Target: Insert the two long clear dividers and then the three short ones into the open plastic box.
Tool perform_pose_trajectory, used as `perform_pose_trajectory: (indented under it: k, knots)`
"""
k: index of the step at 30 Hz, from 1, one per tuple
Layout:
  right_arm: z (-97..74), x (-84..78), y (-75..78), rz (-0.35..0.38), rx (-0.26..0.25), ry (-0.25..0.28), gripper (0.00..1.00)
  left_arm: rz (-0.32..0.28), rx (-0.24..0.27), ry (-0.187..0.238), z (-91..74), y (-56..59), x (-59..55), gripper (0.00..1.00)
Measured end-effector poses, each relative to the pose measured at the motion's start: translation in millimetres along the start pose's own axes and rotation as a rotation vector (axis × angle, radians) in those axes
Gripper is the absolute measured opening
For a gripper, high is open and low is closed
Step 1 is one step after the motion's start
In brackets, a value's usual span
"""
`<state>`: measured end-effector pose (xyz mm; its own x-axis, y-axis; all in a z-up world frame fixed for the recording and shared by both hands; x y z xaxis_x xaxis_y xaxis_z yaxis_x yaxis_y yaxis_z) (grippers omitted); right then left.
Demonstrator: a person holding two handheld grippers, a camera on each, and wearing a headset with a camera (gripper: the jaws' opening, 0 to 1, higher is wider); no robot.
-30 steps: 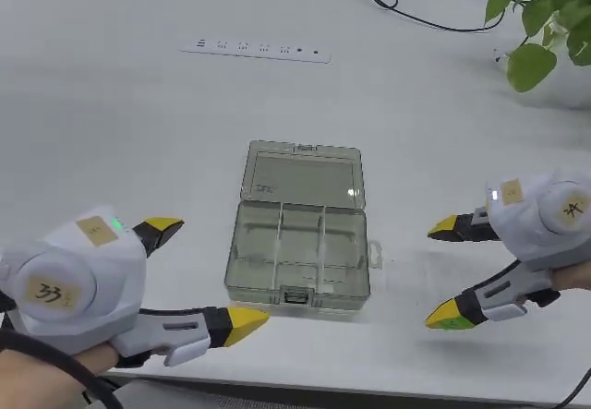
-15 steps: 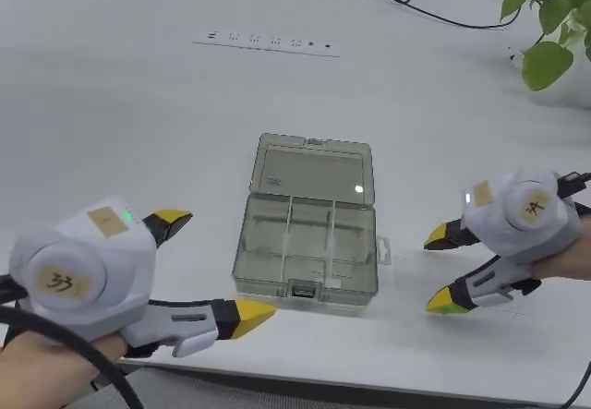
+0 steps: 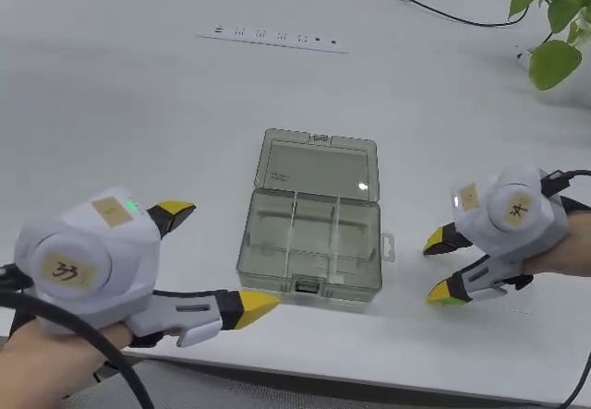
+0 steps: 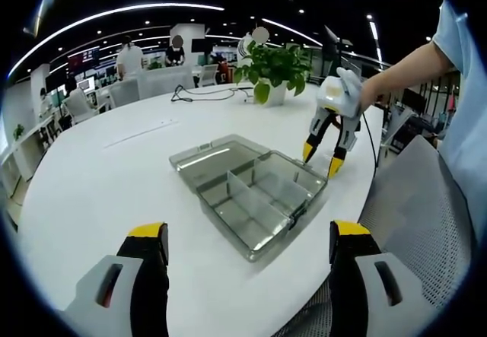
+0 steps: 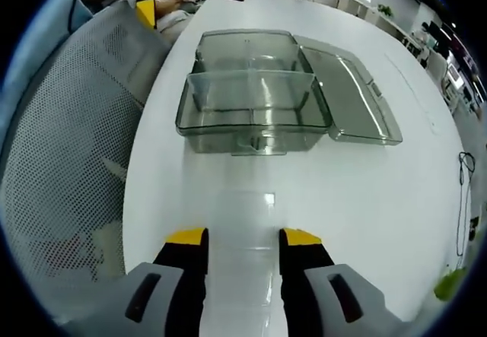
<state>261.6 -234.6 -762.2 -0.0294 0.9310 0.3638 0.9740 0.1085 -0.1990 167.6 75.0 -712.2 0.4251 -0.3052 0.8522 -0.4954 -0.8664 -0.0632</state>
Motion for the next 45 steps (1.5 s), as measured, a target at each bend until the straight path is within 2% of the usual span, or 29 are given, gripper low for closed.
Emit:
perform_pose_trajectory:
  k: [2, 4, 18, 34, 45]
  knots:
    - [0.9, 2.6, -1.7, -0.036, -0.002, -0.03, 0.37, -0.002, 0.0, 0.001, 0.2, 0.1, 0.0, 0.89]
    - [1.6, 5.2, -1.6, -0.019, -0.002, -0.036, 0.37, -0.001, 0.0, 0.002, 0.7, 0.2, 0.0, 0.89]
    - [2.9, 8.4, -2.4, -0.03, 0.006, -0.044, 0.33, -0.002, -0.005, 0.006, 2.1, 2.4, -0.1, 0.88]
    - [1.4, 7.6, -5.3, 0.012, -0.011, -0.054, 0.33, 0.004, -0.033, 0.004, 5.3, 4.2, -0.1, 0.88]
    - [-12.1, 10.3, -11.1, 0.023, -0.068, -0.003, 0.33, -0.026, -0.057, 0.016, 11.3, 3.1, 5.0, 0.86]
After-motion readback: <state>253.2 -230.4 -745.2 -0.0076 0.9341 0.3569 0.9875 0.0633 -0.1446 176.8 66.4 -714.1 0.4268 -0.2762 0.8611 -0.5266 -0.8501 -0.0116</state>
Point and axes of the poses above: the centre of the closed fingertips' face, and the gripper's own axes: z roughly forward along the fingers, y roughly to its right, x roughly out of its top, the point moved 10 cm from there along -z, roughly backward along the fingers, and after that the axes turned 13 degrees about x, right-handed, at the moved point
